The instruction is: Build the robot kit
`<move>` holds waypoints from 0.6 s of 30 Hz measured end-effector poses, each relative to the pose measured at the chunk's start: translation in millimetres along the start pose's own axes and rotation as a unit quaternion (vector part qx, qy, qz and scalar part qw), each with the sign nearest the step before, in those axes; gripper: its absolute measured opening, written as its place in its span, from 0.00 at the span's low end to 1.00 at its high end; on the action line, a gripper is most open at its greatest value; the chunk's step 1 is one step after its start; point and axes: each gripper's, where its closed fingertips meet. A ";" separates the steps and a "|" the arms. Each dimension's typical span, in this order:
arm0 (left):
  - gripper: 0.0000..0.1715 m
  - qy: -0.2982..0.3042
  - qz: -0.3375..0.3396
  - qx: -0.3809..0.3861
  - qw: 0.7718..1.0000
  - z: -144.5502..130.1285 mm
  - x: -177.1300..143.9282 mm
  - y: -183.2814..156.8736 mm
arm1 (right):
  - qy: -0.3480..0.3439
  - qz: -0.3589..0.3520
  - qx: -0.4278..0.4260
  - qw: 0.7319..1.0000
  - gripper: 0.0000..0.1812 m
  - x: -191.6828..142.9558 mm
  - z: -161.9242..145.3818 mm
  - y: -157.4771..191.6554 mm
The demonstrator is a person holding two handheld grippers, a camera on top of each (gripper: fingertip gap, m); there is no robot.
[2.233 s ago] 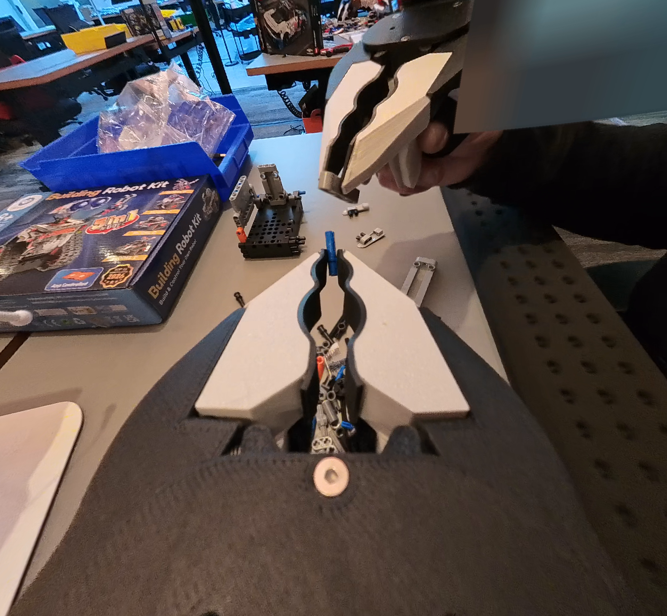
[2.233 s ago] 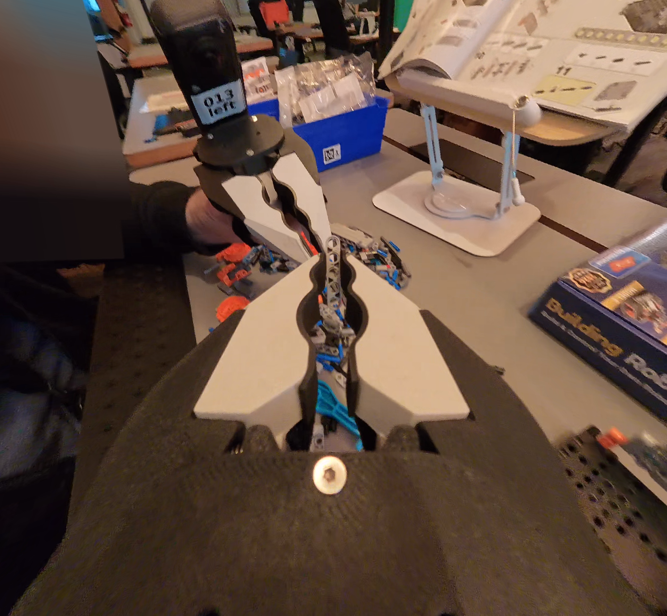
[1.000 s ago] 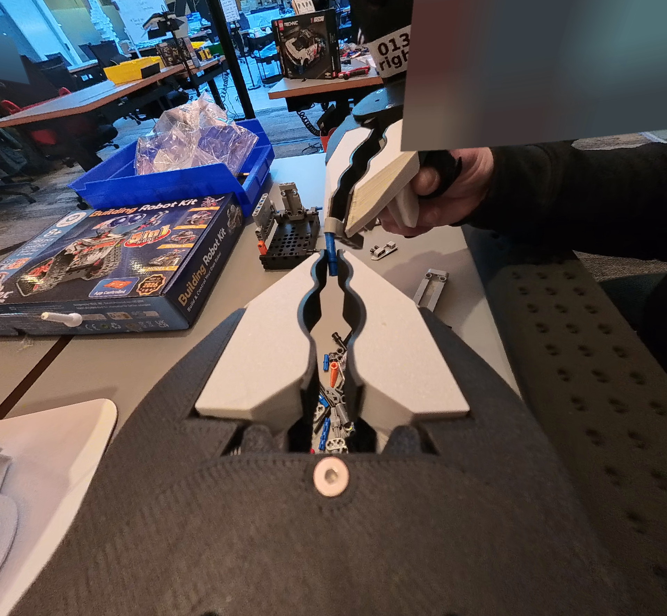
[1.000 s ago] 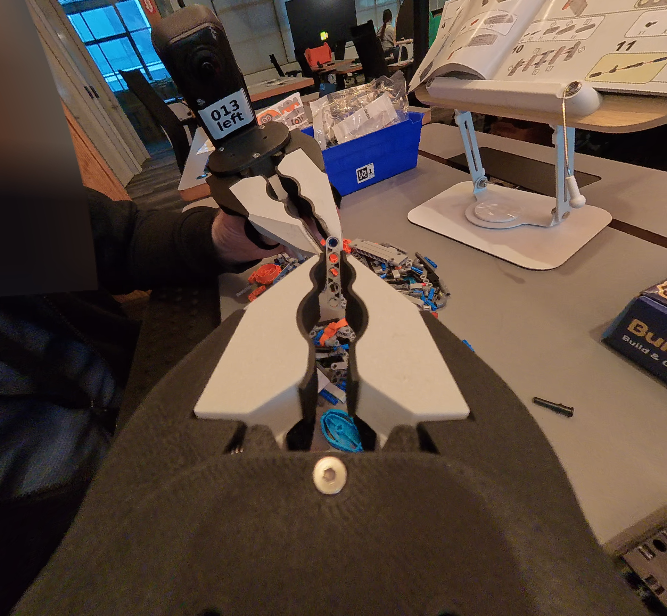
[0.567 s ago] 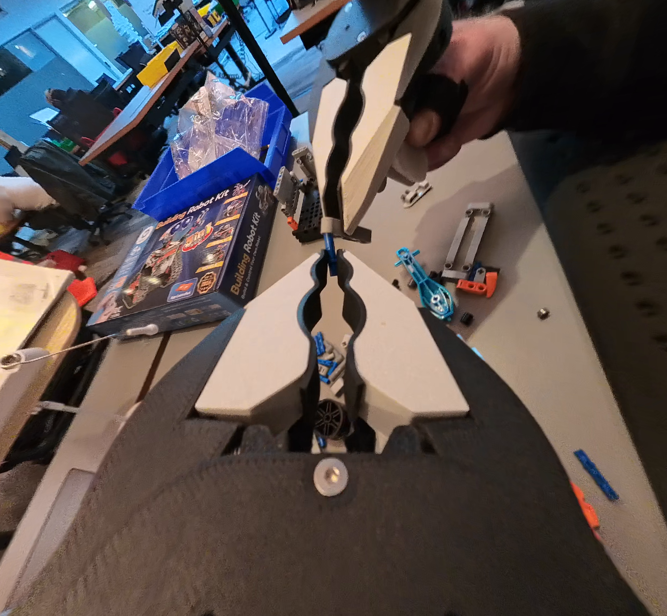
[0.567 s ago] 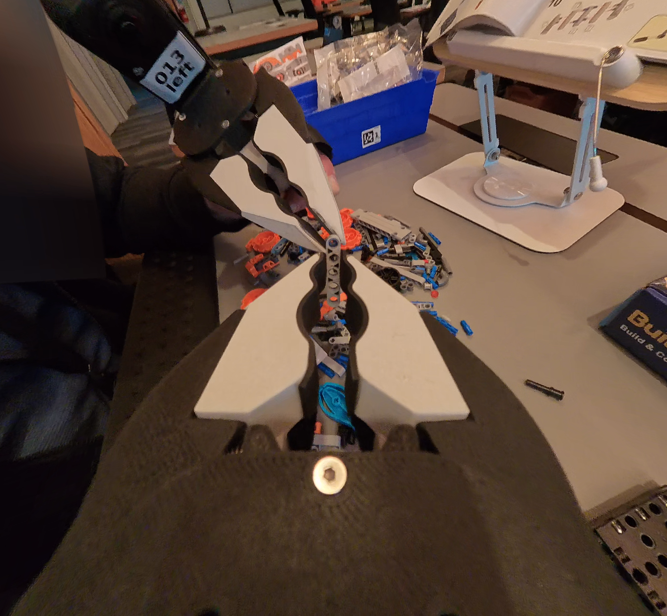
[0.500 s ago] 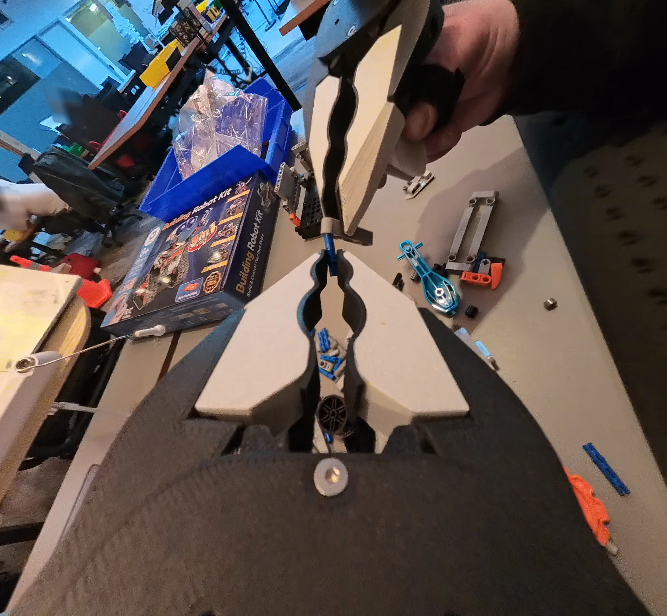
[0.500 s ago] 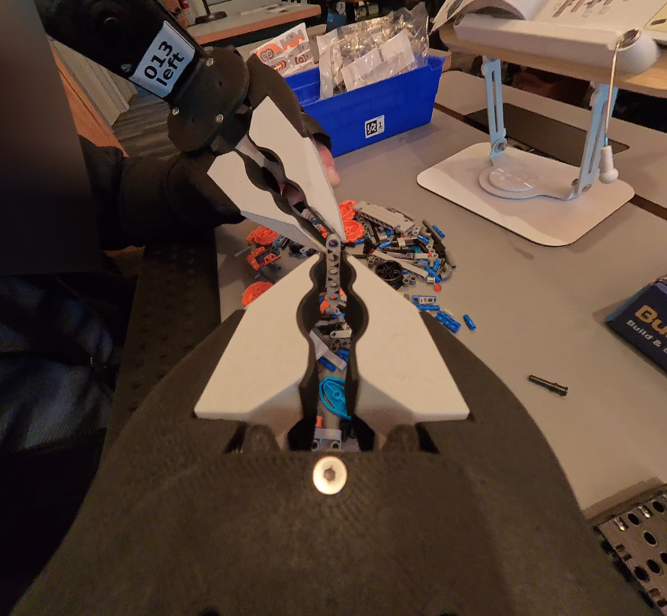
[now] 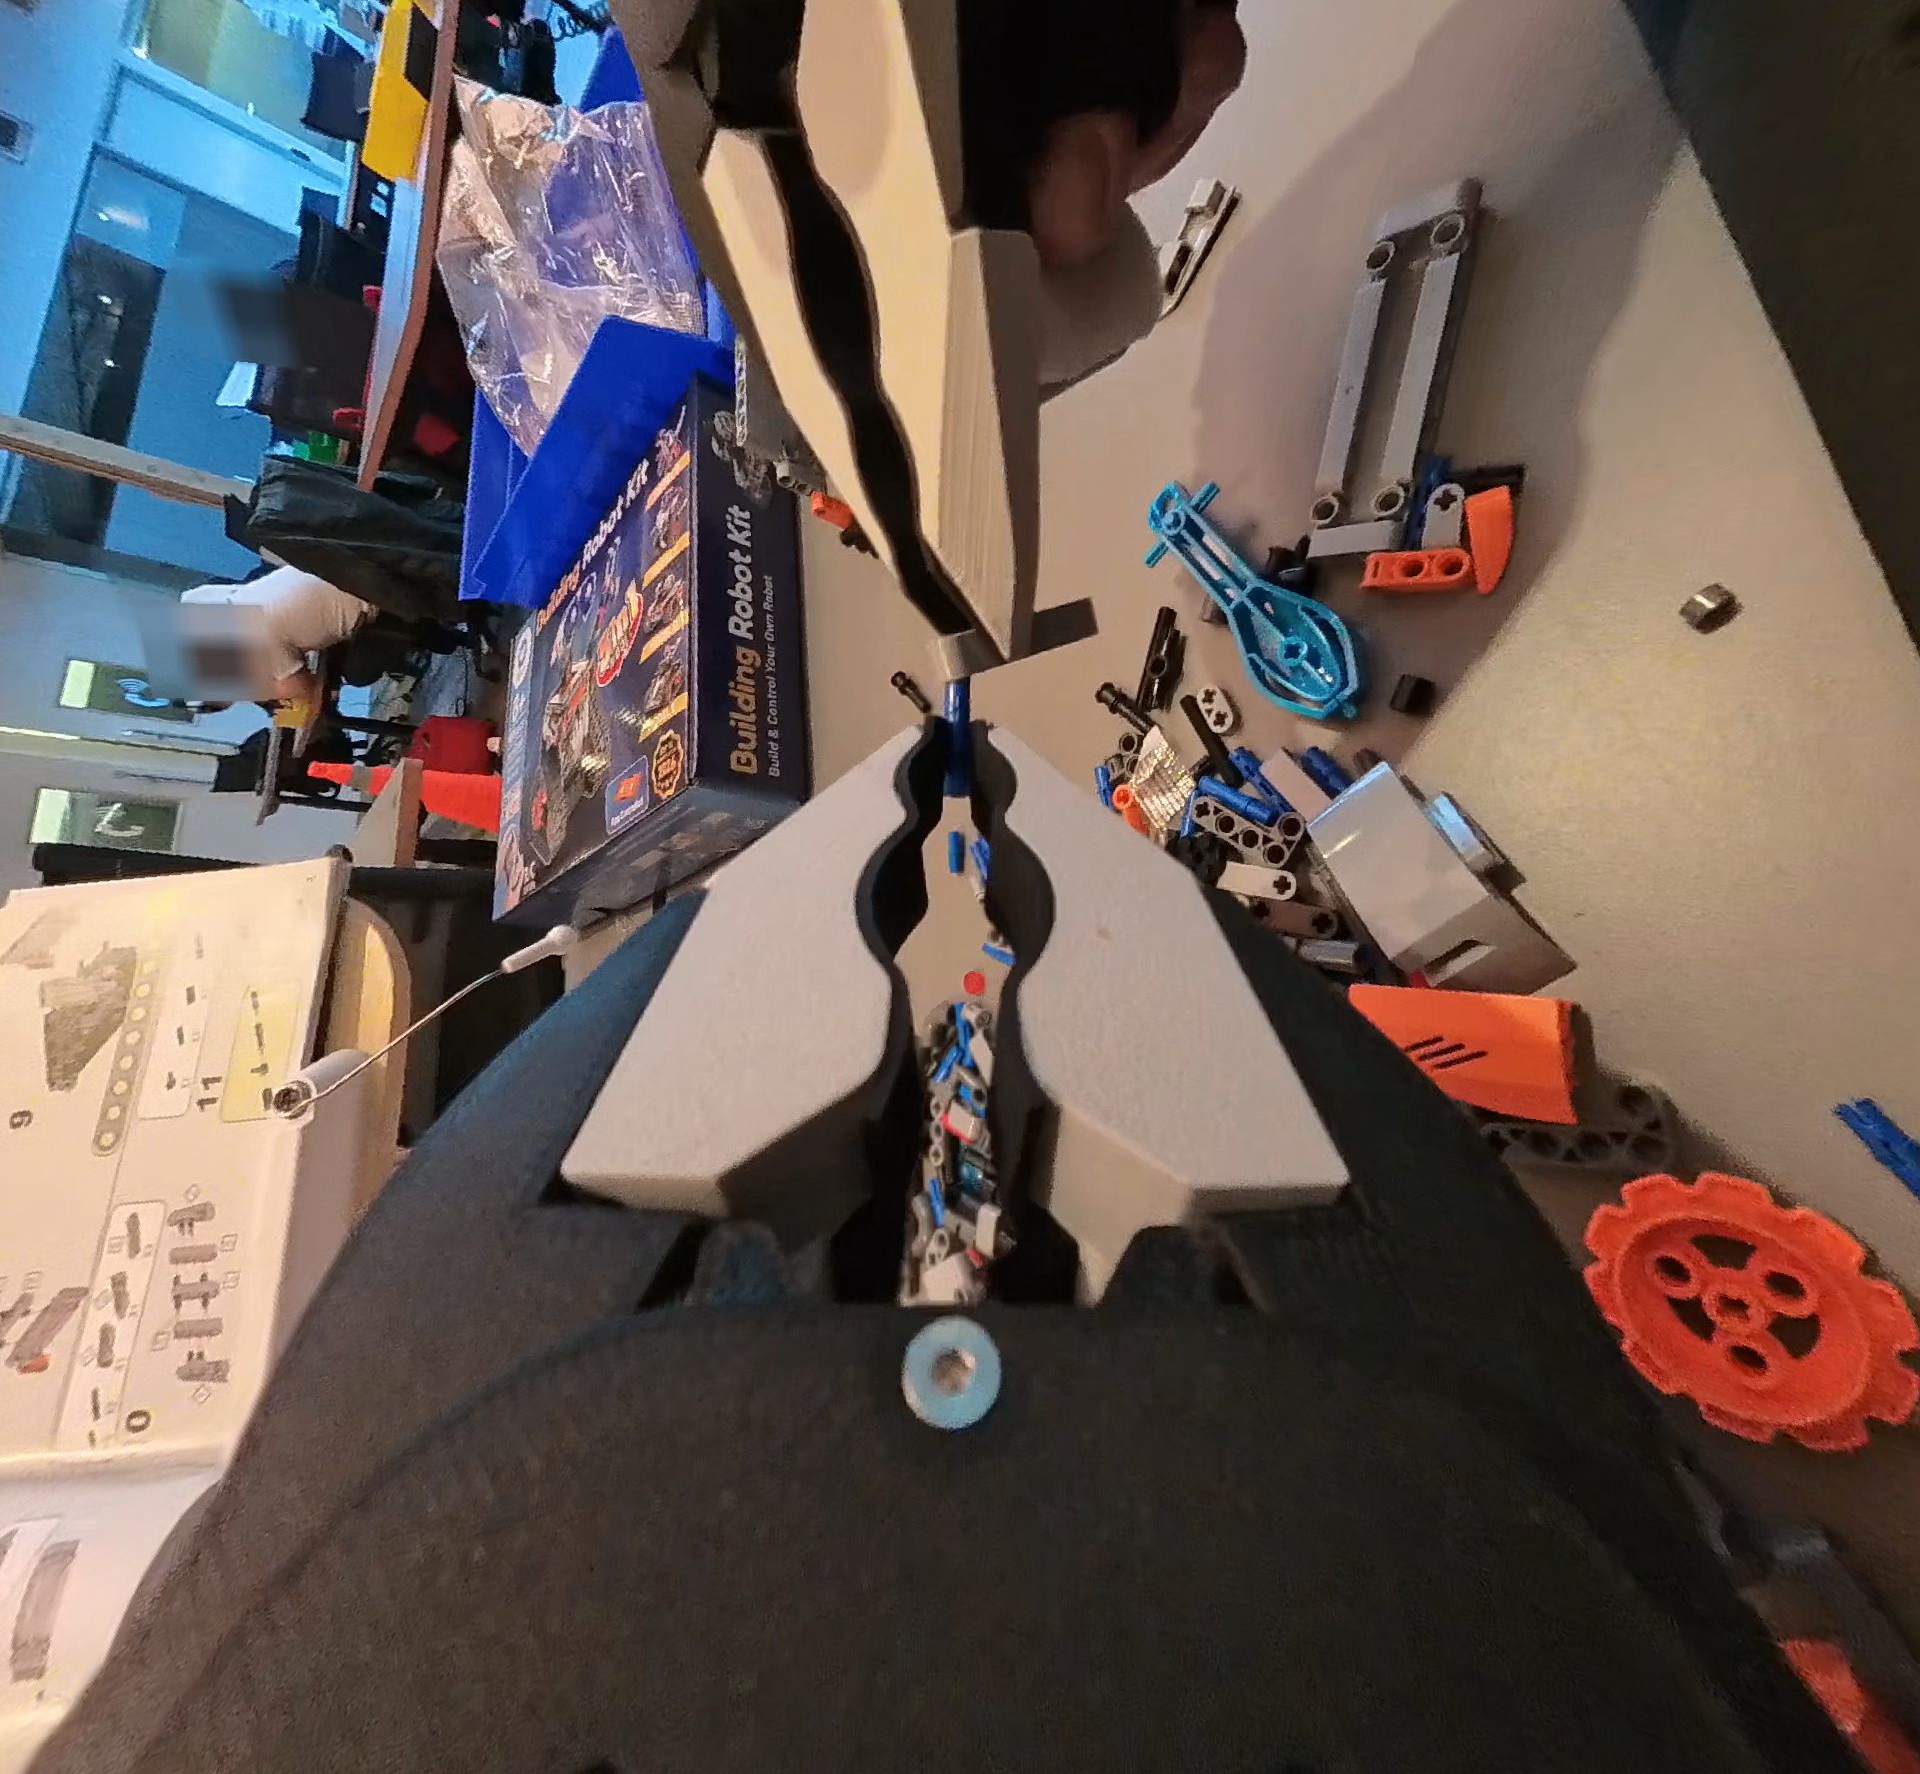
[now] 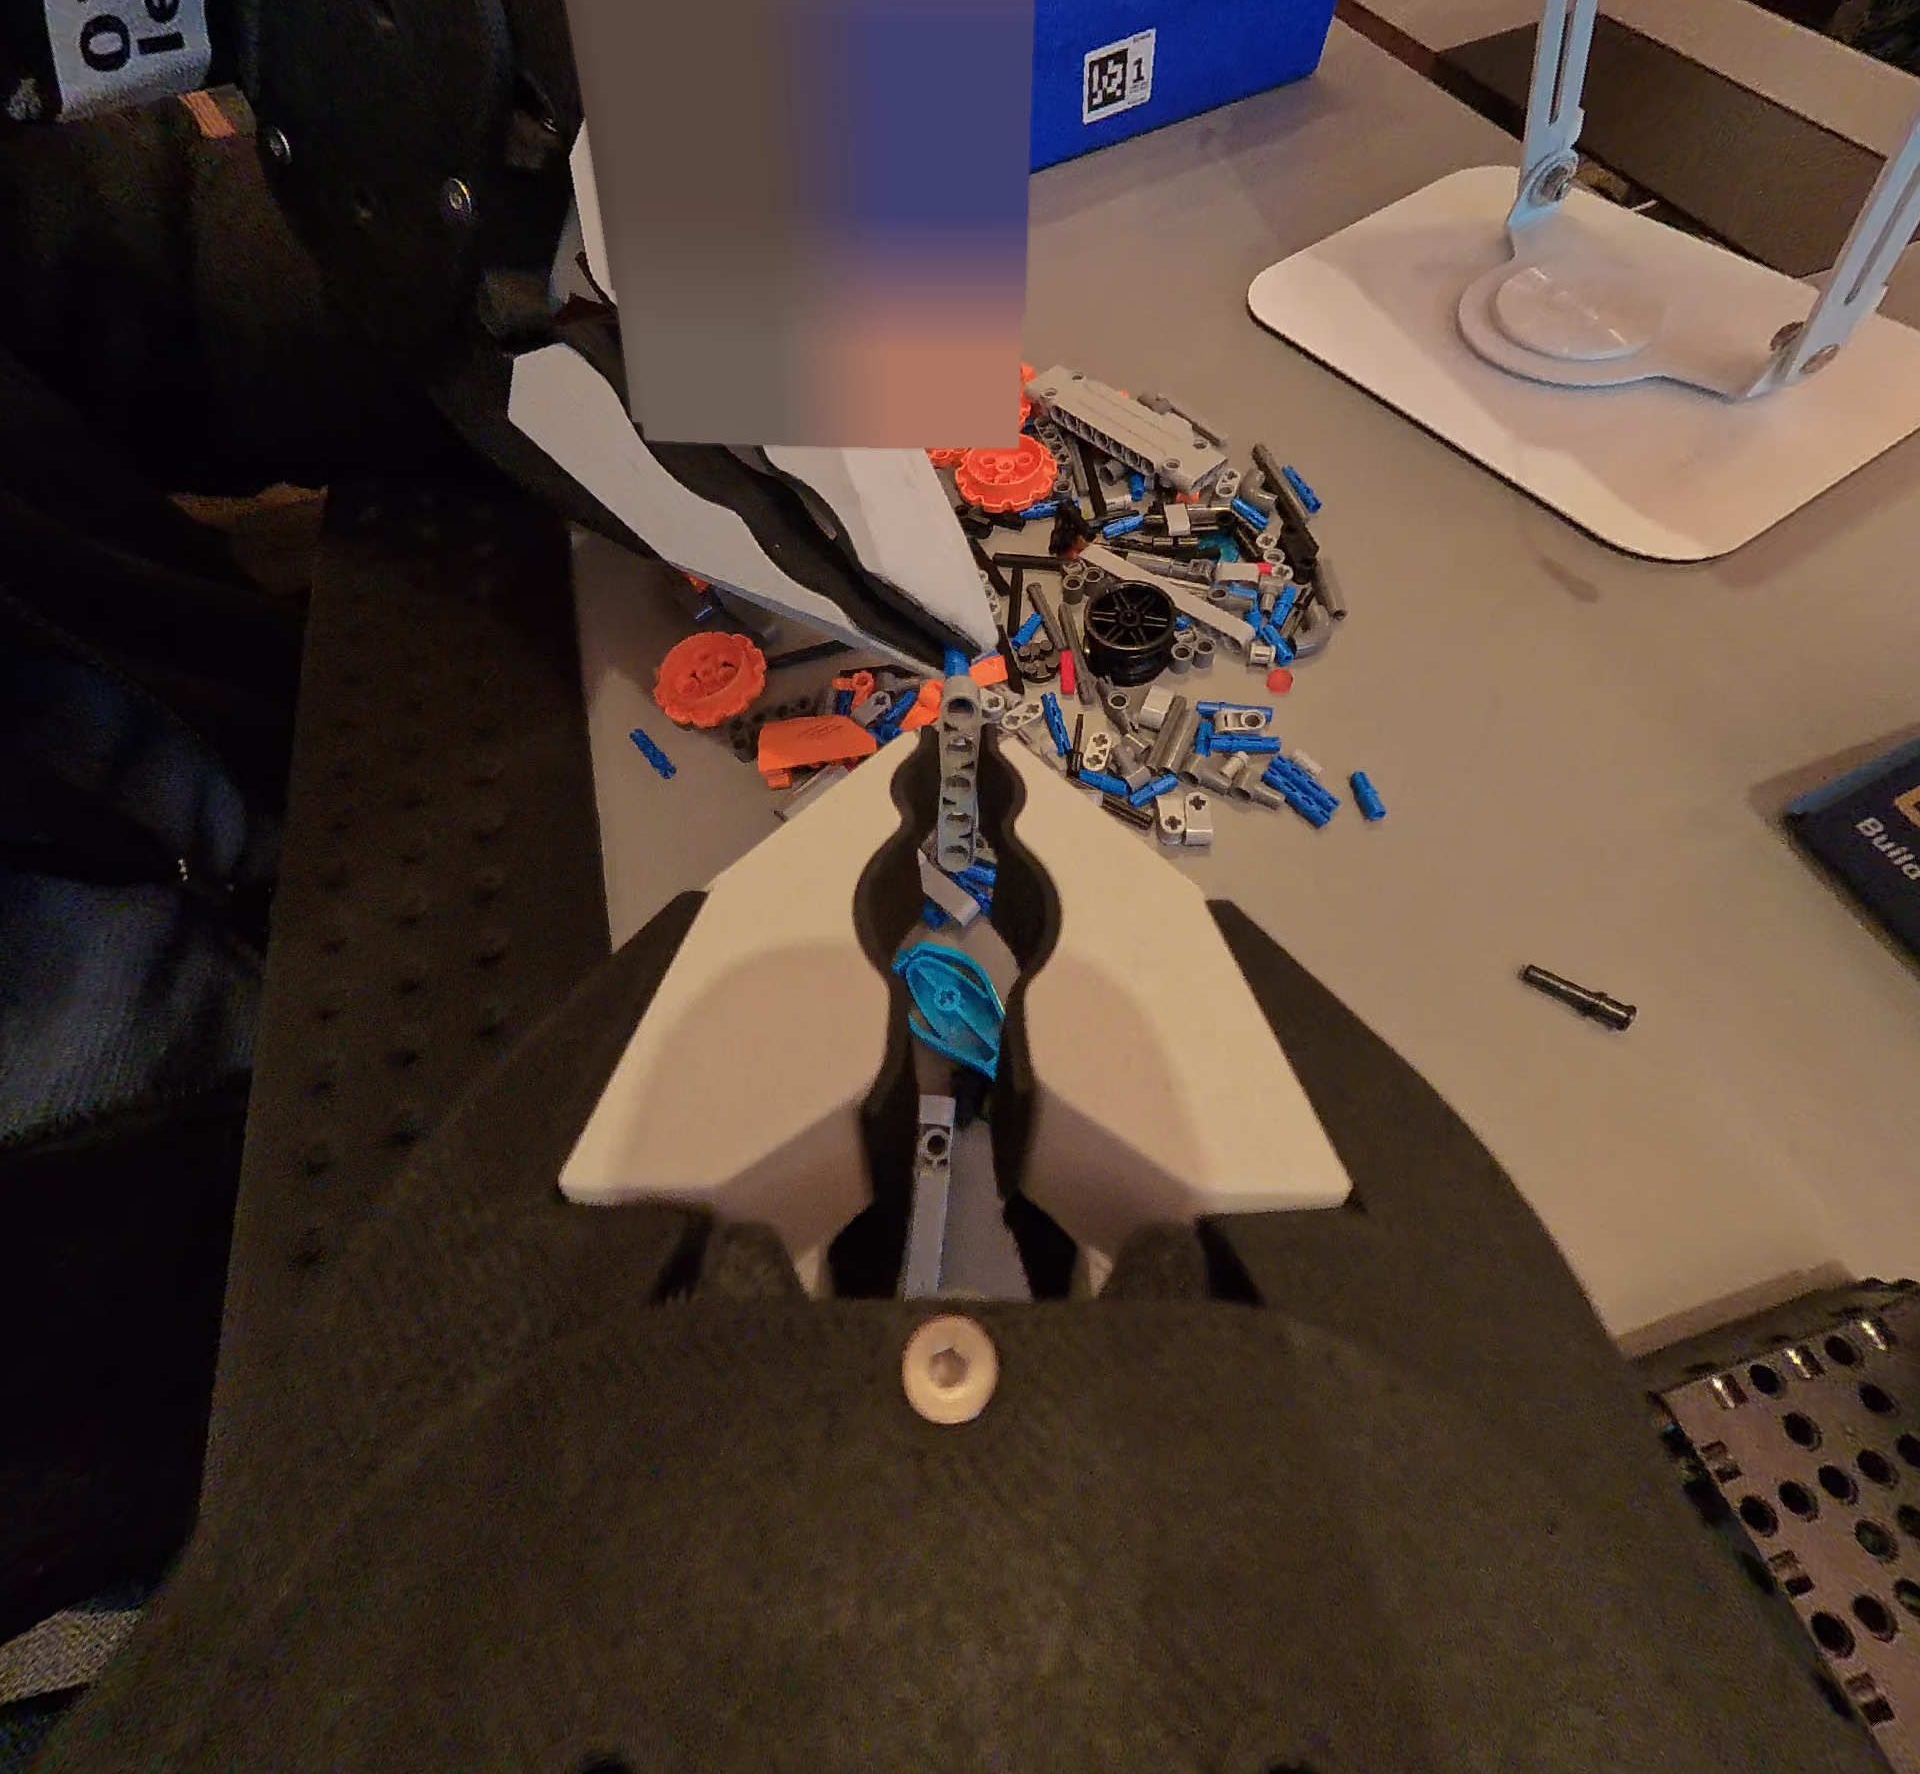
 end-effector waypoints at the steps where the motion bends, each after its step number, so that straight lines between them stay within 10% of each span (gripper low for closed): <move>1: 0.01 -0.005 0.002 -0.002 1.000 1.0 -0.4 0.6 | -0.004 0.002 -0.001 1.000 0.02 -0.7 0.7 0.3; 18: 0.00 -0.073 0.007 -0.084 0.994 16.2 -9.2 10.7 | -0.075 0.038 0.013 0.996 0.02 -9.6 17.8 8.4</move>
Point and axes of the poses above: each gripper's, where its closed fingertips meet, x out along the fingers, z out of its top, y = z × x across the jaws, and after that the axes turned 2 degrees about -y, right-handed
